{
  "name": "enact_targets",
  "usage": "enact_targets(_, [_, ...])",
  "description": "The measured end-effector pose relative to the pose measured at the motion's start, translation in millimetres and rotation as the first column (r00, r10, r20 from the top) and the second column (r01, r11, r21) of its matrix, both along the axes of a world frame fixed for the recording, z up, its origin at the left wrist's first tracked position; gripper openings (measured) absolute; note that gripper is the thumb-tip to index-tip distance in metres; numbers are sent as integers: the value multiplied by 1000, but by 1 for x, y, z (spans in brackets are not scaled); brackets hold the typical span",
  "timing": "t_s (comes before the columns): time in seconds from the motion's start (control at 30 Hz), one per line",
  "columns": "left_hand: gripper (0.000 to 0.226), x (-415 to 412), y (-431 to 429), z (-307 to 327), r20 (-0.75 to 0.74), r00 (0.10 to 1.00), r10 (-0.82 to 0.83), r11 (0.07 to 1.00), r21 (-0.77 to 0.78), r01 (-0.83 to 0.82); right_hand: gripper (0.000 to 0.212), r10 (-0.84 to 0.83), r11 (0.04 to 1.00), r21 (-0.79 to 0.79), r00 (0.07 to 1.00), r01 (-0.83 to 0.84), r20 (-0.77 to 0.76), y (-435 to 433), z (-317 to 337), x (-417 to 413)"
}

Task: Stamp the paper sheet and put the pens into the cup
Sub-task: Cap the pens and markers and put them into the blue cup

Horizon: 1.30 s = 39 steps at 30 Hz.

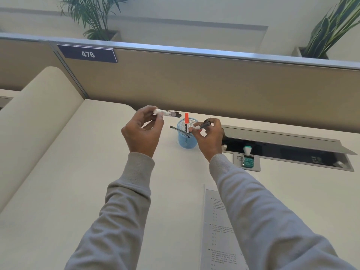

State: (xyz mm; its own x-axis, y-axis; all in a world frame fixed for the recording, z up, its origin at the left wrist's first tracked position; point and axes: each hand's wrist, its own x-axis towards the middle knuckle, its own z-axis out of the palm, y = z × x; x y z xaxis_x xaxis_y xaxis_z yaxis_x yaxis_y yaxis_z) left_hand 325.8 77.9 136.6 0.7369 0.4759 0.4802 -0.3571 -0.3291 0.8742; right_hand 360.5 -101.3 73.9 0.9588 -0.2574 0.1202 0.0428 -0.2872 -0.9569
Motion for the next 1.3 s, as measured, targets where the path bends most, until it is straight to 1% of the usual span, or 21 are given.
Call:
enact_targets(0.03, [14,-1,1,-1,-10,1000,0,1000,-31,0,46,-6,1000,-12,1000,6,-1,0,-1,0])
enact_targets(0.1, [15,-3,2,-6,-33,999,0,996,-85,-3,26,-3,997,-73,1000,3,1,-2,-1,0])
enact_targets(0.13, [15,-4,3,-8,-47,999,4,994,-112,-10,19,2,992,-123,1000,-3,-5,-3,-1,1])
enact_targets(0.27, [17,-5,2,-21,-129,991,15,958,-281,-51,42,-15,951,-310,999,2,-37,-6,5,7])
enact_targets(0.37, [20,-8,0,-27,-164,986,-5,880,-470,-74,46,-4,941,-337,1000,-4,-23,-7,16,7])
enact_targets(0.47, [22,-10,-2,-29,-175,984,-30,761,-642,-92,41,34,951,-307,998,-19,44,-8,28,4])
enact_targets(0.57, [24,-11,-2,-29,-194,979,-70,632,-767,-107,38,156,959,-253,984,-131,83,-7,39,-1])
enact_targets(0.63, [26,-11,-3,-30,-204,972,-112,565,-818,-107,33,229,966,-135,971,-219,63,-8,45,-5])
enact_targets(0.7, [24,-12,-6,-30,-208,965,-160,509,-855,-100,28,267,963,6,962,-268,64,-8,49,-9])
enact_targets(0.77, [20,-13,-11,-30,-213,956,-203,485,-870,-91,26,275,947,142,956,-287,100,-10,54,-12])
enact_targets(0.8, [19,-14,-13,-30,-216,950,-228,486,-870,-81,26,260,941,189,957,-280,124,-11,58,-13])
enact_targets(0.87, [19,-16,-15,-31,-237,935,-264,513,-856,-72,27,198,945,227,964,-236,177,-13,64,-13])
enact_targets(0.93, [21,-18,-13,-33,-288,923,-257,564,-820,-99,27,111,965,208,968,-159,225,-18,68,-11])
enact_targets(1.0, [21,-24,-10,-37,-340,911,-234,643,-757,-118,26,36,986,149,966,-76,258,-24,67,-8])
enact_targets(1.07, [20,-33,-8,-42,-391,897,-208,757,-645,-105,25,3,998,56,963,-18,271,-30,61,-6])
enact_targets(1.17, [16,-50,-3,-53,-449,879,-161,914,-403,-38,22,4,995,-98,958,25,287,-37,49,-4])
enact_targets(1.23, [16,-62,4,-61,-497,860,-120,972,-236,0,22,22,980,-195,958,35,285,-39,38,-4])
enact_targets(1.3, [17,-74,12,-69,-540,838,-78,995,-92,34,23,42,961,-275,963,33,264,-39,27,-4])
